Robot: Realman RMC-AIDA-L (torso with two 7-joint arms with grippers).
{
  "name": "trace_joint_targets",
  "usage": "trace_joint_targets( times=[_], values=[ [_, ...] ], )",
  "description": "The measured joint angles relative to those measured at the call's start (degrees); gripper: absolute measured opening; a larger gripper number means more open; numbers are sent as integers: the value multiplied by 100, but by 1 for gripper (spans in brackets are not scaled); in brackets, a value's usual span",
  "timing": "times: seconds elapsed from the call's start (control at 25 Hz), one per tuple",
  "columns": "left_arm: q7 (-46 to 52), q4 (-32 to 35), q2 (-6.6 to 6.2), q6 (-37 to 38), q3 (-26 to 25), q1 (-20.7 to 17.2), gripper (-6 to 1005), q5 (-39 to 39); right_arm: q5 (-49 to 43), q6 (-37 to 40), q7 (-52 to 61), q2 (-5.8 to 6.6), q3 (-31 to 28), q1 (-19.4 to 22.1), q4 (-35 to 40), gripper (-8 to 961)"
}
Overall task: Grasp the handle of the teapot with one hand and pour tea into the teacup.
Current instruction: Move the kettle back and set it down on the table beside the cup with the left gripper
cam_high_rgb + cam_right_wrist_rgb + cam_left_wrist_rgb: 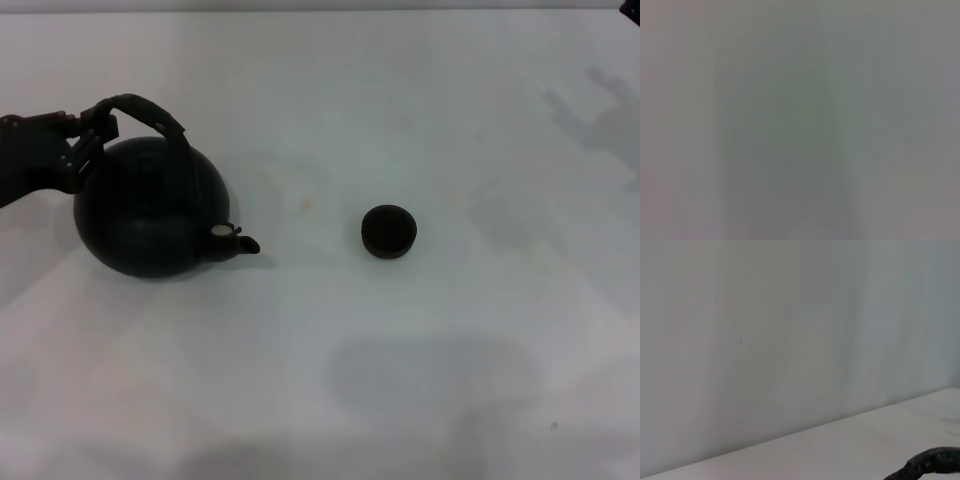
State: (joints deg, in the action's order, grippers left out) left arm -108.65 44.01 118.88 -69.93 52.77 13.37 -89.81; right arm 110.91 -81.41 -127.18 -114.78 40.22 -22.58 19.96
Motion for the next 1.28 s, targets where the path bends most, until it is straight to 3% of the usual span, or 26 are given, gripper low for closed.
trace_joint_targets(
  times=[0.24,0.92,1.28],
  values=[
    [-338,-381,-3,30,-5,33,130,-261,-1,-32,1,4,2,77,0,856],
    [-359,-419,-5,178,-95,-45,144,-508,1,-119,-3,9,3,202,-1,856],
    [-365,-518,3,411,-133,-15,358,-509,1,-122,-7,9,3,180,0,857]
  ],
)
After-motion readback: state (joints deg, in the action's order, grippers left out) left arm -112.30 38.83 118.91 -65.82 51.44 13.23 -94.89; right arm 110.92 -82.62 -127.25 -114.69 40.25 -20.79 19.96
